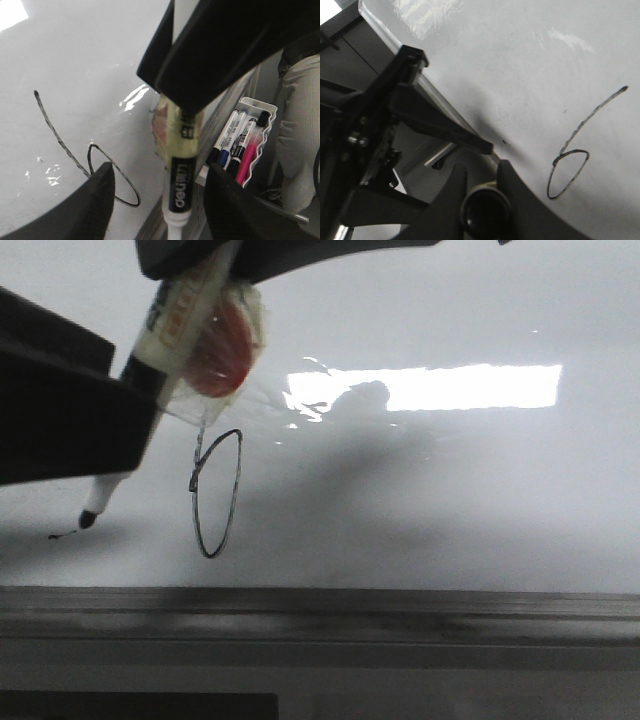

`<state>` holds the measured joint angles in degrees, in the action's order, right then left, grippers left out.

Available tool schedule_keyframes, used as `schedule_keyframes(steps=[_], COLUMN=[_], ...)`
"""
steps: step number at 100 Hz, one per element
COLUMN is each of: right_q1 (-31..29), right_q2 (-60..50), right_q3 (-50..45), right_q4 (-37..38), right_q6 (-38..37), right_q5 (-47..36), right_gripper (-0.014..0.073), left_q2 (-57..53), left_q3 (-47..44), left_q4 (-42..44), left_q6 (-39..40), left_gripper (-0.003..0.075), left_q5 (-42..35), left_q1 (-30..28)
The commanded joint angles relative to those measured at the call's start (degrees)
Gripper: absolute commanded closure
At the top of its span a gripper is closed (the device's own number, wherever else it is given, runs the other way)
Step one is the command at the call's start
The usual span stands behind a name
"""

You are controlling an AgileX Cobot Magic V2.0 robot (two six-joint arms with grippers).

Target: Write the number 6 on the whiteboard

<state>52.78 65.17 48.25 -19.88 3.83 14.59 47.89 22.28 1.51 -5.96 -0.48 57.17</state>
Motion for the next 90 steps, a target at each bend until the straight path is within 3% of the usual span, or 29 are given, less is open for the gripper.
schedule_keyframes(steps=[1,12,17,22,32,49,56,70,75,90], right_q1=[0.38,0.38,0.38,0.38,0.38,0.38,0.38,0.13,-0.26,-1.49], right_q2=[-1.14,-1.14,-1.14,-1.14,-1.14,-1.14,-1.14,-1.14,-1.14,-1.37], right_q3=[1.81,1.81,1.71,1.71,1.71,1.71,1.71,1.71,1.71,1.71], right_q4=[-0.27,-0.66,-0.68,-0.68,-0.68,-0.78,-0.78,-0.78,-0.78,-0.78], right_q6=[0.69,0.69,0.69,0.69,0.69,0.69,0.69,0.69,0.69,0.69], right_q5=[-3.54,-2.82,-2.39,-2.32,-2.03,-1.94,-1.94,-2.20,-2.44,-1.87], right_gripper=[0.0657,0.0657,0.0657,0.0657,0.0657,0.0649,0.0568,0.0202,0.0118,0.0108], left_q2=[1.71,2.98,3.38,3.38,3.38,3.38,3.38,3.38,3.38,3.38], left_q3=[1.86,1.86,1.86,1.86,1.86,1.86,1.86,1.86,1.86,1.86], left_q4=[0.09,0.09,0.09,0.09,0.09,0.09,-0.12,-3.39,-6.85,-18.50], left_q6=[0.24,0.24,0.24,0.24,0.24,0.45,0.54,0.54,0.54,0.54], left_gripper=[0.0353,0.0359,0.0397,0.0484,0.0737,0.0739,0.0739,0.0739,0.0739,0.0739], left_q5=[-5.52,-5.52,-5.52,-5.41,-5.41,-4.47,-4.22,-4.10,-3.80,-2.35], left_q1=[0.50,0.50,0.50,0.50,0.50,0.50,0.50,0.50,0.50,-3.26])
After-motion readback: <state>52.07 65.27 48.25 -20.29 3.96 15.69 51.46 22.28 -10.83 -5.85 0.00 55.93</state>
